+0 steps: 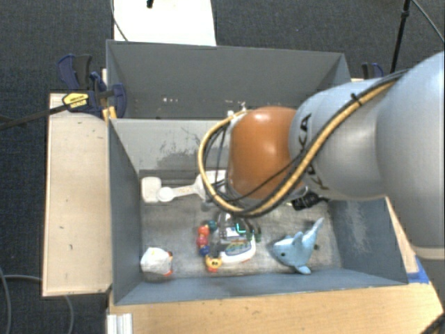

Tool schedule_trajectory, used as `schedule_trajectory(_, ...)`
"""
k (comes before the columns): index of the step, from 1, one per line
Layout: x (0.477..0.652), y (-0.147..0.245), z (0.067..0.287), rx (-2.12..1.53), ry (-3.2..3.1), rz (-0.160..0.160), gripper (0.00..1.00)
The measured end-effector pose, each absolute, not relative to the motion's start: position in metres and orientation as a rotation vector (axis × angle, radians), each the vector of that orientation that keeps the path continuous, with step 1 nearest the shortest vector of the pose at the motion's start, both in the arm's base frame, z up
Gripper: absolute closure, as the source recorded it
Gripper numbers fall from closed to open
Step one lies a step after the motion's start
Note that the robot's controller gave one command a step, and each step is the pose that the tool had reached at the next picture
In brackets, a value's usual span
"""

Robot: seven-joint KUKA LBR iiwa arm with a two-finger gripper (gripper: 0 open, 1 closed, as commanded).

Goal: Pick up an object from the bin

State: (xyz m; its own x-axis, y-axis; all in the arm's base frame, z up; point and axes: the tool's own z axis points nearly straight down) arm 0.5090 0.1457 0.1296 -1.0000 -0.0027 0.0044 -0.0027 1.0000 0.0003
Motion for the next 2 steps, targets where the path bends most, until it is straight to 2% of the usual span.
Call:
schedule_trajectory(1, 0.511, 0.145, 0.132, -0.003, -3.144, -0.002, 0.00)
schedule_trajectory(2, 0.506, 0.135, 0.118, 0.386, -3.121, -0.001, 0.00)
